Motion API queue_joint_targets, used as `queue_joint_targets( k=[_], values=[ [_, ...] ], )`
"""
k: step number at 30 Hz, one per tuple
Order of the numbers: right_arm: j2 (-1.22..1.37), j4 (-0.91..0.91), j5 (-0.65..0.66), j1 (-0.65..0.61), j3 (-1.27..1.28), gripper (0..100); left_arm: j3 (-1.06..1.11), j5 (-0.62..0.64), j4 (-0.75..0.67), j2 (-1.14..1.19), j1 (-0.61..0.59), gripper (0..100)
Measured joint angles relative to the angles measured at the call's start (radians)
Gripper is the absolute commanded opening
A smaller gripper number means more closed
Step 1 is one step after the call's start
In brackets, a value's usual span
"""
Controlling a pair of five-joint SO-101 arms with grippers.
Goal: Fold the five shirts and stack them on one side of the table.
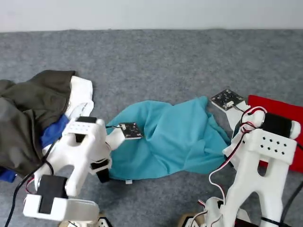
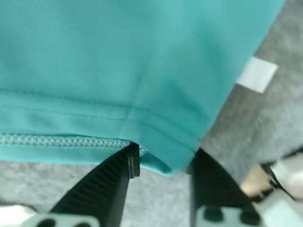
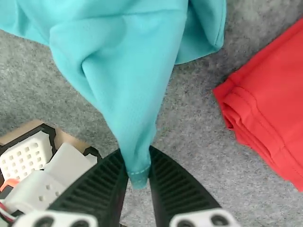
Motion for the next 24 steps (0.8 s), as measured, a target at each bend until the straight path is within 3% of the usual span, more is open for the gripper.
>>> queue_joint_targets(
  k=[8,12,16,24],
  values=[
    [0.000,0.000,0.000,0.000,0.000,0.9,-0.083,-0.028,0.244,-0.152,-0.009,11],
    [0.000,0.000,0.000,0.000,0.000,0.9,-0.124,-0.028,0.287,-0.299,-0.008,16],
    [0.000,0.000,0.000,0.000,0.000,0.9,-0.106,0.048,0.221,-0.350,0.037,18],
    [0.000,0.000,0.000,0.000,0.000,0.9,0.110,0.227,-0.074,-0.354,0.230,18]
  ],
)
